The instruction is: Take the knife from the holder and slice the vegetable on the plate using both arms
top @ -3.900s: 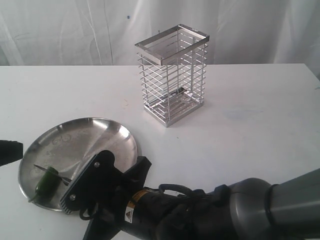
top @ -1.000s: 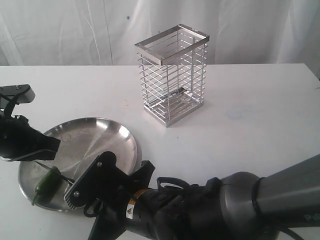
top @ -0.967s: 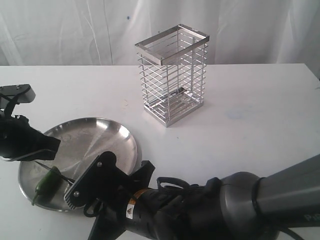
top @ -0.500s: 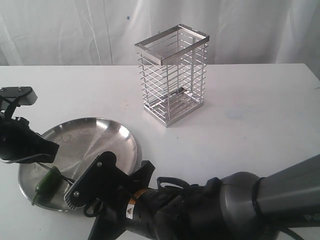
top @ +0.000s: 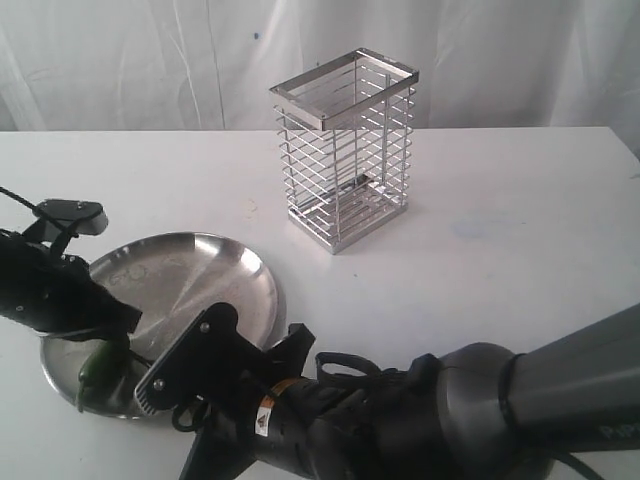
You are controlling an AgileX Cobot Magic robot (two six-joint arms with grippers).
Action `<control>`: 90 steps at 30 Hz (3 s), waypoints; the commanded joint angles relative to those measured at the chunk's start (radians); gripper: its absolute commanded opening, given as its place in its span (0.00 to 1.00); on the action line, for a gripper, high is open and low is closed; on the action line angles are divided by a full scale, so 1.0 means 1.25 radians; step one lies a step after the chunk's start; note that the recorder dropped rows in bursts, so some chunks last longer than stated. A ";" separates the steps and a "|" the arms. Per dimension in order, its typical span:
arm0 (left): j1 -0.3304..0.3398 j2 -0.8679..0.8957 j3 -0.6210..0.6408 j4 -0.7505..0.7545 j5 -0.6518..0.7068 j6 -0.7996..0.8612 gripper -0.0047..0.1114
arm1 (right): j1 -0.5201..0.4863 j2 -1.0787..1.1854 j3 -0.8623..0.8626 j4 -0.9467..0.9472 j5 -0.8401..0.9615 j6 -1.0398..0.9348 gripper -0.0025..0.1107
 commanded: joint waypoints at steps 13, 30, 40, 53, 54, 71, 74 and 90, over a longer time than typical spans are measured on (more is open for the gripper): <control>0.041 -0.130 0.061 0.163 -0.046 -0.094 0.05 | 0.000 0.026 -0.010 -0.023 0.024 -0.014 0.02; 0.039 -0.028 0.063 0.119 -0.143 -0.096 0.05 | 0.000 0.026 -0.010 -0.023 0.024 -0.029 0.02; -0.008 0.105 0.030 0.111 -0.162 -0.071 0.05 | 0.000 0.026 -0.010 -0.023 0.031 -0.029 0.02; -0.008 -0.096 -0.051 0.129 0.000 -0.087 0.05 | -0.024 -0.004 -0.023 -0.020 0.143 -0.048 0.02; -0.008 -0.112 -0.051 0.129 0.014 -0.087 0.05 | -0.033 -0.006 -0.034 -0.020 0.174 -0.048 0.02; -0.008 -0.142 -0.051 0.129 0.123 -0.092 0.05 | -0.072 -0.011 -0.150 -0.027 0.388 -0.048 0.02; -0.008 -0.142 -0.051 0.129 0.123 -0.092 0.05 | -0.072 0.000 -0.194 -0.049 0.417 -0.048 0.02; -0.008 -0.142 -0.051 0.129 0.122 -0.092 0.05 | -0.072 0.075 -0.285 -0.192 0.455 0.044 0.02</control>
